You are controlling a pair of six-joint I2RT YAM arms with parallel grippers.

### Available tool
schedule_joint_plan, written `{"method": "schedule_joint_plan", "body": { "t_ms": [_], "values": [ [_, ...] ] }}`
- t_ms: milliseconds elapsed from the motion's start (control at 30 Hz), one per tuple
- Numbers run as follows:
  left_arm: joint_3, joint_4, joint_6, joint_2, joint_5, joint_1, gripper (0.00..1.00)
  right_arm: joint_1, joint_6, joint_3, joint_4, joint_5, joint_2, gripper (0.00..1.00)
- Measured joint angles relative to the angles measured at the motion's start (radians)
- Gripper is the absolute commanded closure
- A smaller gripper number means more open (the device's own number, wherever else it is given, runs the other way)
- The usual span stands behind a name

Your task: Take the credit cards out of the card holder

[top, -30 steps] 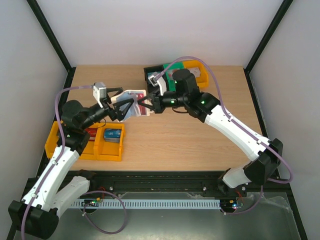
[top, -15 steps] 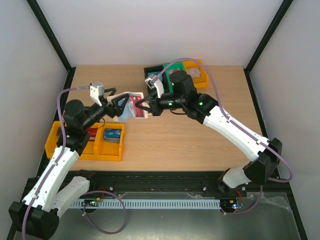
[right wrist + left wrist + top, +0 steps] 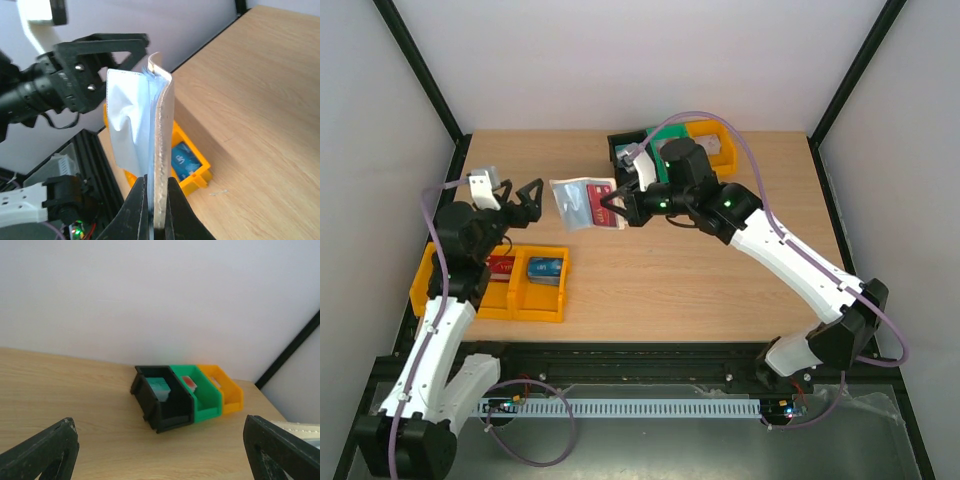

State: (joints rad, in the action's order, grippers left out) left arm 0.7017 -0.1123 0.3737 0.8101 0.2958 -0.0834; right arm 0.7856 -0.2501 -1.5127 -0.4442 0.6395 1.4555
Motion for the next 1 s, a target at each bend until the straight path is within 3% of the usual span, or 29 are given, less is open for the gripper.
{"method": "schedule_joint_plan", "body": {
  "t_ms": [167, 300, 467, 667, 1000],
  "values": [
    [0.000, -0.007, 0.013, -0.028, 0.014, 0.035, 0.15, 0.000, 0.000, -0.066, -0.069, -0.093, 0.038, 0.98],
    [0.002, -0.055, 0.031, -0.034, 0.122, 0.035, 0.35, 0.000, -0.001, -0.100, -0.122, -0.161, 0.092, 0.98],
    [0.019, -0.130, 0.065, -0.032, 0.299, -0.009, 0.52, 0.000, -0.003, -0.117, -0.161, -0.178, 0.140, 0.98],
    [0.040, -0.130, 0.043, -0.003, 0.445, -0.190, 0.59, 0.000, -0.004, -0.117, -0.146, -0.114, 0.136, 0.98],
    [0.012, -0.140, 0.124, 0.041, 0.438, -0.188, 0.61, 0.000, -0.004, -0.070, -0.032, 0.056, 0.063, 0.98]
  ]
}}
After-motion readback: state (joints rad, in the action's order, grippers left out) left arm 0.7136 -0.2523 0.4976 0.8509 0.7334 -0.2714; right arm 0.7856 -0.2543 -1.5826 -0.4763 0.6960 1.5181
